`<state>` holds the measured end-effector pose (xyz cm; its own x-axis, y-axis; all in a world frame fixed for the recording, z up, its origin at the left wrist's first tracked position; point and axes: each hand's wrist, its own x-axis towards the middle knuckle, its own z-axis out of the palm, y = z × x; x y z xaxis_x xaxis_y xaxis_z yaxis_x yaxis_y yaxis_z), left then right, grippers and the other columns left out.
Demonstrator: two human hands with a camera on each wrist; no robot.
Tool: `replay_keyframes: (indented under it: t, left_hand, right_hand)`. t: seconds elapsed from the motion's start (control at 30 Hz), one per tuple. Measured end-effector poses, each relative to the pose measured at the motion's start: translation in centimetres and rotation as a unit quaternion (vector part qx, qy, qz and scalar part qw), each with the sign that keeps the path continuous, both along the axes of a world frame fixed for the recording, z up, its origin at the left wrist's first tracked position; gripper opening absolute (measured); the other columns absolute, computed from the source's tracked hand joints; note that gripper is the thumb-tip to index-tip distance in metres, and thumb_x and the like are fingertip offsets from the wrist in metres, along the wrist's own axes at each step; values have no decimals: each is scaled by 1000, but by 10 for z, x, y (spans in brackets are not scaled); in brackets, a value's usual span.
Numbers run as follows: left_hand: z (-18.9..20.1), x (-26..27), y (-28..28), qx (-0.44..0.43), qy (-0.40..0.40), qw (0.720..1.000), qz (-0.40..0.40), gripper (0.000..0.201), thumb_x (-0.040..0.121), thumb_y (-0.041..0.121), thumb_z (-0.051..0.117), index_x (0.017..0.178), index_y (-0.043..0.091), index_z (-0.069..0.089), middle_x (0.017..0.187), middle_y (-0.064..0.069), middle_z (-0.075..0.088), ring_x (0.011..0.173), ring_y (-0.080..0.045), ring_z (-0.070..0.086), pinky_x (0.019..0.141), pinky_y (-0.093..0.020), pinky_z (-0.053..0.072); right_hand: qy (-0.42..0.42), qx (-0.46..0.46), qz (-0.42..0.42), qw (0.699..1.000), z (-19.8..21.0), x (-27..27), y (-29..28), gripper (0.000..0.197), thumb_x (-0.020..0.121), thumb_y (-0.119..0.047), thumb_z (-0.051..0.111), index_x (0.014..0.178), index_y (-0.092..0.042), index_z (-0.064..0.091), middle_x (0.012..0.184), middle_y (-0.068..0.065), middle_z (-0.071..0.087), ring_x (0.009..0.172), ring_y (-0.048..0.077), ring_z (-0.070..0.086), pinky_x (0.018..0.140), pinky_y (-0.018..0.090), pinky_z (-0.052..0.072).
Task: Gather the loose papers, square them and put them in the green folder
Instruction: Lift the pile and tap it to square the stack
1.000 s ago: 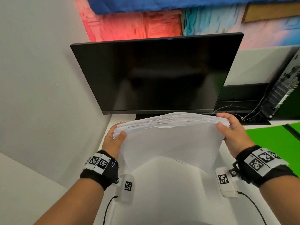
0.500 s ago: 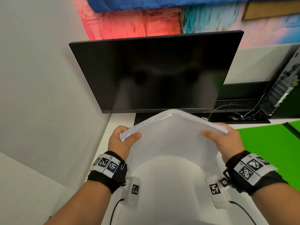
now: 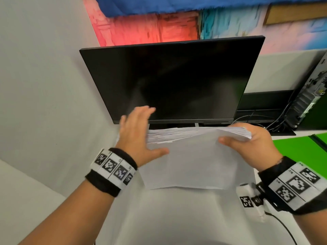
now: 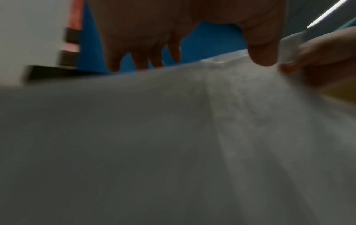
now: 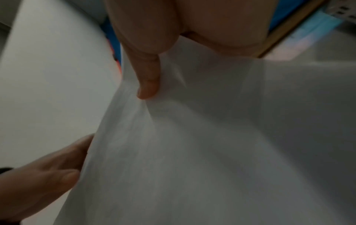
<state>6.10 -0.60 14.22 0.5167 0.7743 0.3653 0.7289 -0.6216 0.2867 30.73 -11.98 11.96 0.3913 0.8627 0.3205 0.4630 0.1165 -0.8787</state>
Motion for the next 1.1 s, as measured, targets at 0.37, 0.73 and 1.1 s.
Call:
replay_keyframes:
  t: [0.37, 0.73, 1.1]
  left_hand:
    - [16, 11, -13, -92, -86, 982, -139, 16, 83, 40, 47, 71, 34, 56, 64, 6, 57, 65, -15, 56, 63, -27, 44]
    - [-10, 7, -25, -166, -402, 900, -13, 21, 87, 21, 59, 82, 40, 54, 82, 23, 60, 71, 9, 61, 60, -2, 46]
    - [-14, 22, -41, -205, -455, 866, 17, 41, 79, 20, 67, 100, 42, 39, 96, 21, 51, 88, 3, 53, 69, -17, 47]
  right_hand:
    - [-191, -189, 84, 960, 56, 17, -13, 15, 66, -22, 80, 73, -31, 70, 78, -6, 73, 78, 12, 67, 76, 32, 53]
    - [256, 76, 2, 964, 28, 4, 12, 28, 82, -9, 63, 110, -16, 60, 97, -4, 73, 94, 12, 69, 71, 21, 56]
    - [144, -30, -21, 989, -4, -19, 23, 39, 84, -21, 52, 123, -20, 50, 116, 4, 64, 105, 22, 62, 89, 48, 52]
